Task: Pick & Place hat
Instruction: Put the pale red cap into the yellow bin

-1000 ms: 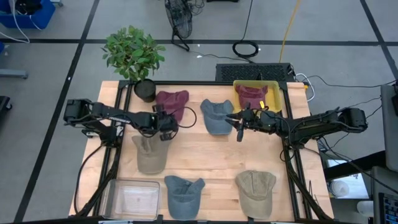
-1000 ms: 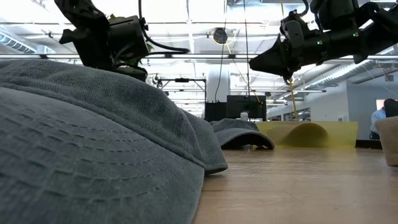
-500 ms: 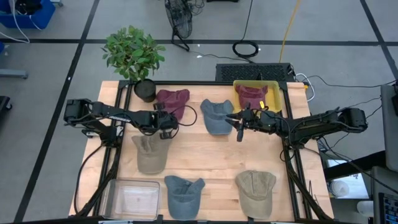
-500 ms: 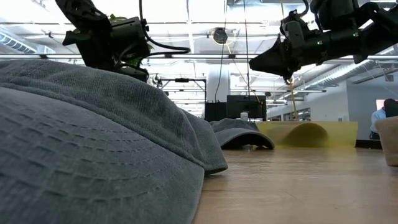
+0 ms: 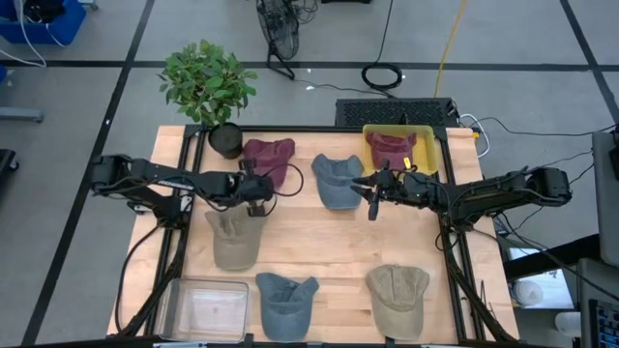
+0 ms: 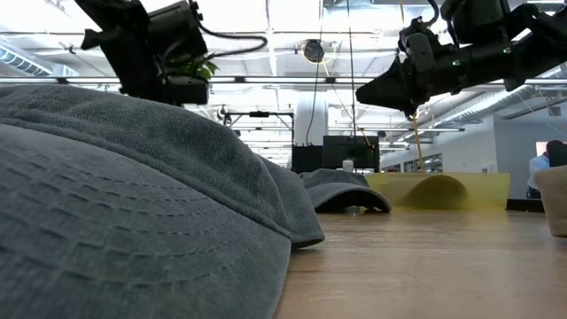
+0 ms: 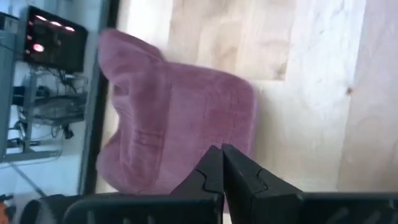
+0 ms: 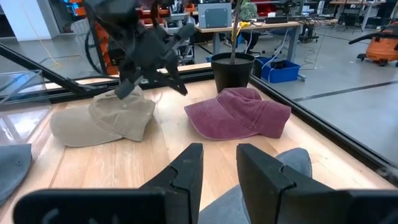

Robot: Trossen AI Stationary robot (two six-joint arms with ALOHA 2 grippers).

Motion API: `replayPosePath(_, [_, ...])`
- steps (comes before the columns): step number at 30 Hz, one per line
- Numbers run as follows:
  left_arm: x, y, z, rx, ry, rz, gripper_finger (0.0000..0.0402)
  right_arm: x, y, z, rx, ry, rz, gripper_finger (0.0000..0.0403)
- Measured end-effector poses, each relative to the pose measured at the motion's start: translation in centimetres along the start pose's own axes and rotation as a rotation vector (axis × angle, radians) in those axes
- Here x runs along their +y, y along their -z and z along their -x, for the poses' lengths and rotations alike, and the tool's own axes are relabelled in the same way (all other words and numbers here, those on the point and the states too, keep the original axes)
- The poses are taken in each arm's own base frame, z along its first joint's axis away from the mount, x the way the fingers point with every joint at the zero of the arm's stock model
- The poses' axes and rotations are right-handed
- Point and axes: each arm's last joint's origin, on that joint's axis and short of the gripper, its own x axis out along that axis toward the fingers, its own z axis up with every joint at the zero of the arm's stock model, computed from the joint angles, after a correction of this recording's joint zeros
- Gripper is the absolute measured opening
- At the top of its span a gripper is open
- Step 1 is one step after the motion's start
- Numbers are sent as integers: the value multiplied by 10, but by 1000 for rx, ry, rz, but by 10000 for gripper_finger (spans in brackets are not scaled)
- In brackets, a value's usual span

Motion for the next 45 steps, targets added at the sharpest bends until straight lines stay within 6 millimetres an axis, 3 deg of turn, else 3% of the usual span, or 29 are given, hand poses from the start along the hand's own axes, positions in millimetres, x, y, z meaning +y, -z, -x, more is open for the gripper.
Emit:
replayPosePath(6, [10, -6, 7, -77, -77, 69, 16, 0, 0, 0, -1, 0, -7, 84])
replayPosePath(12, [18, -9, 0, -136, 113, 127, 8, 0, 0, 0, -1, 0, -8, 84])
replayPosePath(18, [42, -7, -13, -203, 265, 170, 12, 3, 1, 1, 5, -13, -9, 84])
replayPosePath(23, [71, -1, -25, -233, 246, 295, 11, 6, 0, 1, -1, -28, -8, 84])
replayPosePath(30, [91, 19, -36, -124, 222, 394, 89, 7, 0, 1, 0, -32, -23, 84])
replayPosePath(37, [94, 20, -38, -132, 228, 394, 189, 2, -4, 0, -38, -4, 24, 84])
replayPosePath(45, [92, 22, -58, -94, 236, 362, 240, -14, -12, -1, -112, 73, 108, 84])
